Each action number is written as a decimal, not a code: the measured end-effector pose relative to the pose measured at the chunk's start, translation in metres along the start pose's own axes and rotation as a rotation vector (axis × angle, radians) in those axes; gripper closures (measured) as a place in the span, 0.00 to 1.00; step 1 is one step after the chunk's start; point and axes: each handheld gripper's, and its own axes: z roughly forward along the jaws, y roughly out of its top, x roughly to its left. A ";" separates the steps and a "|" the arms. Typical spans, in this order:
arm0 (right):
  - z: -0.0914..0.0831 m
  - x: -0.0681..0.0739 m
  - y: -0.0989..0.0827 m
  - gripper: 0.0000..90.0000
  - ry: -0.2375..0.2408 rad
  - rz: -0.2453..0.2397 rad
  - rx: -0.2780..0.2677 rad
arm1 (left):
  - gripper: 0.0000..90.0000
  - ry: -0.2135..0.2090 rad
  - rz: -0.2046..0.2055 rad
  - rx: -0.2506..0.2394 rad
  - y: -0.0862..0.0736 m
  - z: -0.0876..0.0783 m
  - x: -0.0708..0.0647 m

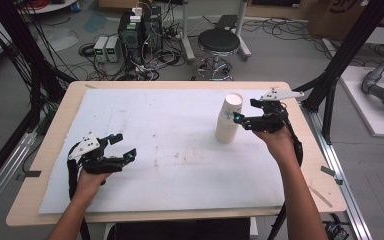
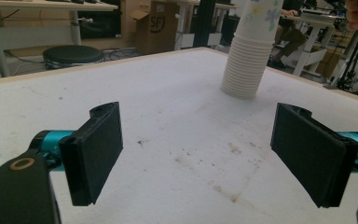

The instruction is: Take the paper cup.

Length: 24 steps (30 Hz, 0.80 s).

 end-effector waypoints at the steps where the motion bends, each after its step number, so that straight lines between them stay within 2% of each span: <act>1: 0.004 -0.003 0.002 0.18 0.004 0.004 0.005 | 0.19 0.000 0.001 0.001 0.000 0.000 0.000; 5: 0.021 -0.008 0.009 0.18 0.005 0.020 0.036 | 0.19 -0.001 0.002 0.009 -0.001 0.001 0.000; 13: 0.042 -0.010 0.015 0.19 0.003 0.021 0.073 | 0.19 -0.002 0.003 0.012 -0.001 0.002 0.000; 17: 0.051 -0.015 0.015 0.26 0.012 0.040 0.087 | 0.19 -0.004 -0.003 0.012 -0.002 0.003 0.001; 19: 0.051 -0.016 0.015 0.26 0.008 0.044 0.086 | 0.19 -0.004 0.000 0.015 -0.002 0.003 0.001; 20: 0.052 -0.017 0.015 0.30 0.016 0.049 0.084 | 0.19 -0.005 0.001 0.017 -0.002 0.003 0.001; 24: 0.052 -0.016 0.016 0.37 0.024 0.037 0.070 | 0.19 -0.007 -0.002 0.018 -0.002 0.004 0.002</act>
